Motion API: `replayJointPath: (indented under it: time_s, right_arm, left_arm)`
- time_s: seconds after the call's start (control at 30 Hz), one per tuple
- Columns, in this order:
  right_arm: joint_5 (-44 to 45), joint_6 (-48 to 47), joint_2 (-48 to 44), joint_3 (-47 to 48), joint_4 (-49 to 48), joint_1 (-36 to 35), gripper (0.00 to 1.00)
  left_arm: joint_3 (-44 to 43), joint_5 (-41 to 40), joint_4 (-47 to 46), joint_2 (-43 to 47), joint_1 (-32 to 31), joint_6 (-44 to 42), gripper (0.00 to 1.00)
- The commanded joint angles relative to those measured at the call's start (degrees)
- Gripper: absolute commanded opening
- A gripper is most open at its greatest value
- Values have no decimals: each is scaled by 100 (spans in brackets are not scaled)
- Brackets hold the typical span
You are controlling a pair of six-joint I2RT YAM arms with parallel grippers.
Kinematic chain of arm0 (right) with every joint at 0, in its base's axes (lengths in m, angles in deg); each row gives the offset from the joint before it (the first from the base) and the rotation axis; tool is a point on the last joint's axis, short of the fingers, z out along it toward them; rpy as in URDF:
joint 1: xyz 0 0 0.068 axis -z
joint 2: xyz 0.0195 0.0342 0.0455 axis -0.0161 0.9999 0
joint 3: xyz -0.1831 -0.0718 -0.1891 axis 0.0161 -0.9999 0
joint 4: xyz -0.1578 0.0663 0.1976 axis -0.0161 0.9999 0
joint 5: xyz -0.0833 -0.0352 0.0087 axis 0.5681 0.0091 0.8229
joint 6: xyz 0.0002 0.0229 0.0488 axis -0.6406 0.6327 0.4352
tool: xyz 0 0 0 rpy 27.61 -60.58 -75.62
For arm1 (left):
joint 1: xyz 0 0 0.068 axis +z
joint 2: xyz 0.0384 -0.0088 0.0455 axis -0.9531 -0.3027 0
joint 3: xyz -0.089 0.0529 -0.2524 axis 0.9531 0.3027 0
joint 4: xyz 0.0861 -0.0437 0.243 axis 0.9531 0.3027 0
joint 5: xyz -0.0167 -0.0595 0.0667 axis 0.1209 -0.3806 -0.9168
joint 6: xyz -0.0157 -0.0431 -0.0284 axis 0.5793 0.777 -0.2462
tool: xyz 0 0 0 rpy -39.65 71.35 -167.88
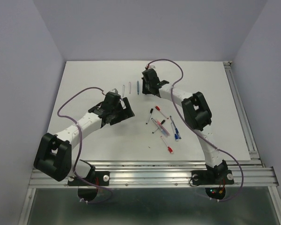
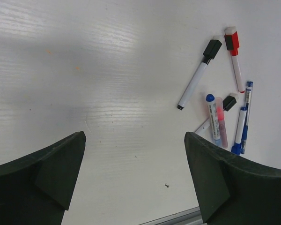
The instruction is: Open the pen caps
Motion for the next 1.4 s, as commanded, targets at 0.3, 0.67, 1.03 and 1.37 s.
replayJointPath:
  time_s: [0.3, 0.67, 1.03, 1.37]
  right_arm:
    - [-377, 246, 602, 779, 162, -8, 18]
    - [-342, 431, 479, 718, 179, -8, 34]
    - [-105, 229, -197, 753, 215, -8, 49]
    - [544, 115, -2147, -634, -269, -8, 100]
  left_arm:
    - [-102, 86, -1, 134, -16, -195, 99]
    - [-154, 121, -1, 143, -16, -151, 99]
    - [-330, 323, -1, 248, -16, -239, 99]
    - [-426, 587, -71, 196, -25, -510, 99]
